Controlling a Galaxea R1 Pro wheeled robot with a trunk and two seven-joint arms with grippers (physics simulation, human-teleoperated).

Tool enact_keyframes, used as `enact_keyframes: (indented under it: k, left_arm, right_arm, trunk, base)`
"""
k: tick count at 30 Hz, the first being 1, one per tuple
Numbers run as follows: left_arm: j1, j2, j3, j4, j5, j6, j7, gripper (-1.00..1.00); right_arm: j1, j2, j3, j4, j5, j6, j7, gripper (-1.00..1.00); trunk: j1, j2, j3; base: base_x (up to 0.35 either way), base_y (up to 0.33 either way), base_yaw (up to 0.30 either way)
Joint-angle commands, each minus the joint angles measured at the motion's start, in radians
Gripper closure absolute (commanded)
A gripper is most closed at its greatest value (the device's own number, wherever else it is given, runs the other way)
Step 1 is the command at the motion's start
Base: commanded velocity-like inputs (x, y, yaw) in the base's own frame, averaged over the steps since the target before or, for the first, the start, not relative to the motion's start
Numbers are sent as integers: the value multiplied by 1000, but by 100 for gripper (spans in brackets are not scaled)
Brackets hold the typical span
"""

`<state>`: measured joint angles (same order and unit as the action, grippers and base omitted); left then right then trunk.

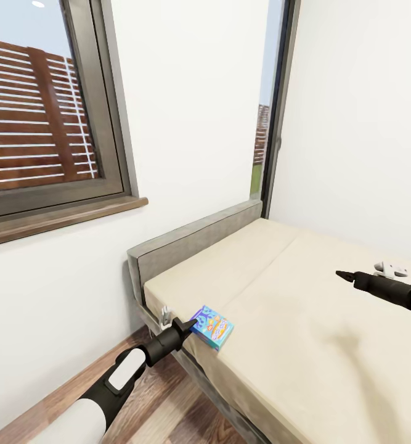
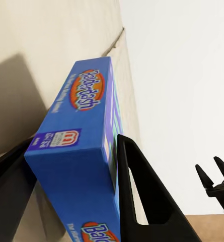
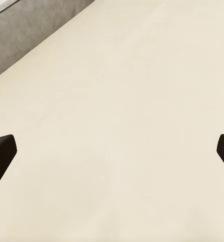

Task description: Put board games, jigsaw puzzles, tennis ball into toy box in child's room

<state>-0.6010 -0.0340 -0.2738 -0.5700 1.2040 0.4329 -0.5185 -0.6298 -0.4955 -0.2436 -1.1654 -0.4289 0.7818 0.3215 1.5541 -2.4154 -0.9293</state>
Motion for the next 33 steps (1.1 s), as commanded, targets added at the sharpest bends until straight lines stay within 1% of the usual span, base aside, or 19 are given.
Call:
enact_keyframes:
  k: [1,12,17,21,23,24,25,27,28,29,31,32,33]
  left_arm:
    - [-1,0,-2,1,8,6,-1,100]
    - [0,0,-3,-4,9,4,-9,100]
    - [1,0,-5,-21,9,3,-12,100]
    - [2,-1,-9,-41,9,3,-12,100]
    - [4,-3,-22,-68,9,3,-12,100]
    - [7,-3,-35,-90,8,3,-9,100]
    - [7,-3,-35,-90,8,3,-9,100]
    - [12,-2,-69,-145,3,3,8,100]
    - [12,-2,-69,-145,3,3,8,100]
    - [18,0,-87,-177,-1,3,25,100]
    - [37,3,-116,-255,-13,3,78,100]
    - [37,3,-116,-255,-13,3,78,100]
    - [51,5,-126,-298,-19,3,114,100]
  right_arm:
    - [-1,0,-2,0,2,5,5,-100]
    - [-1,0,-2,0,2,5,6,-100]
    - [3,0,-2,-6,2,5,6,-100]
    - [29,0,-2,-35,2,5,7,-100]
    - [58,0,-2,-69,1,5,7,-100]
    - [74,0,-2,-86,1,5,7,-100]
    - [74,0,-2,-86,1,5,7,-100]
    - [104,0,-2,-118,-1,5,7,-100]
    - [104,0,-2,-118,-1,5,7,-100]
    - [115,0,-2,-131,-1,5,7,-100]
    - [133,3,-1,-151,-2,3,7,-100]
    - [133,3,-1,-151,-2,3,7,-100]
    - [140,5,-1,-158,-2,2,7,-100]
  trunk:
    - [0,0,-1]
    - [0,0,-1]
    - [0,0,-1]
    - [0,0,-1]
    - [0,0,-1]
    - [0,0,-1]
    - [0,0,-1]
    - [0,0,-1]
    - [0,0,-1]
    - [0,0,-1]
    - [0,0,-1]
    - [0,0,-1]
    - [0,0,-1]
  base:
    - [0,0,0]
    - [0,0,0]
    - [0,0,0]
    - [0,0,0]
    - [0,0,0]
    - [0,0,0]
    - [0,0,0]
    - [0,0,0]
    - [0,0,0]
    - [0,0,0]
    - [0,0,0]
    - [0,0,0]
    - [0,0,0]
